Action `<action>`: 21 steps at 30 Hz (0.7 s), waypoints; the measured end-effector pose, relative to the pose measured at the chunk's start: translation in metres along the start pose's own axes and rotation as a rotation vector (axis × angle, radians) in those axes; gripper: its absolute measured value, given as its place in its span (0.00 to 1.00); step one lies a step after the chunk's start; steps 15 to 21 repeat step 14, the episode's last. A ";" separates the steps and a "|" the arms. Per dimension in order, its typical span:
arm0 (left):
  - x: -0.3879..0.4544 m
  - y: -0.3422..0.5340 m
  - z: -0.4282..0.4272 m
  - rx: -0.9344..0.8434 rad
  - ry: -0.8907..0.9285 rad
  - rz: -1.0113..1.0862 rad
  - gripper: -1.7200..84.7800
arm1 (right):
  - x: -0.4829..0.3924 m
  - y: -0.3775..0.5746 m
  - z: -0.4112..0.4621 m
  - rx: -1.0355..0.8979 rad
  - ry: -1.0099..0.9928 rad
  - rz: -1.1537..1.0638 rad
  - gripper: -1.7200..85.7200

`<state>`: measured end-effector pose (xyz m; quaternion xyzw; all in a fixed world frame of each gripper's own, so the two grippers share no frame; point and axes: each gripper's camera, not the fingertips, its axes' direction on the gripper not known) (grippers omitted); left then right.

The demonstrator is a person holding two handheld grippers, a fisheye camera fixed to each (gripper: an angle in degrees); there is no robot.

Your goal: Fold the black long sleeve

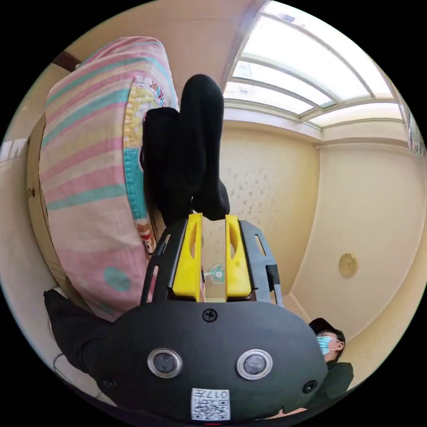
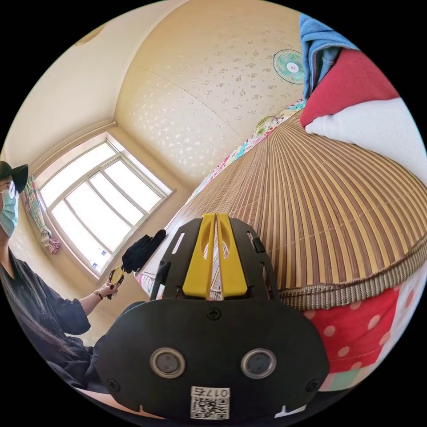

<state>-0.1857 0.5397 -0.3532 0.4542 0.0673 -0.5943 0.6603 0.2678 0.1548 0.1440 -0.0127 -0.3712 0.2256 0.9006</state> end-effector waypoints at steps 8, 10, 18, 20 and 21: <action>0.106 0.167 0.159 -0.475 -0.636 0.850 0.12 | -0.013 0.005 0.022 -0.024 0.030 0.023 0.03; 0.109 0.223 0.203 -0.468 -0.711 1.038 0.11 | -0.021 0.005 0.035 -0.067 0.085 0.039 0.03; 0.073 0.319 0.297 -0.531 -0.686 1.147 0.08 | -0.048 -0.004 0.054 -0.159 0.235 0.072 0.04; 0.073 0.319 0.297 -0.531 -0.686 1.147 0.08 | -0.048 -0.004 0.054 -0.159 0.235 0.072 0.04; 0.073 0.319 0.297 -0.531 -0.686 1.147 0.08 | -0.048 -0.004 0.054 -0.159 0.235 0.072 0.04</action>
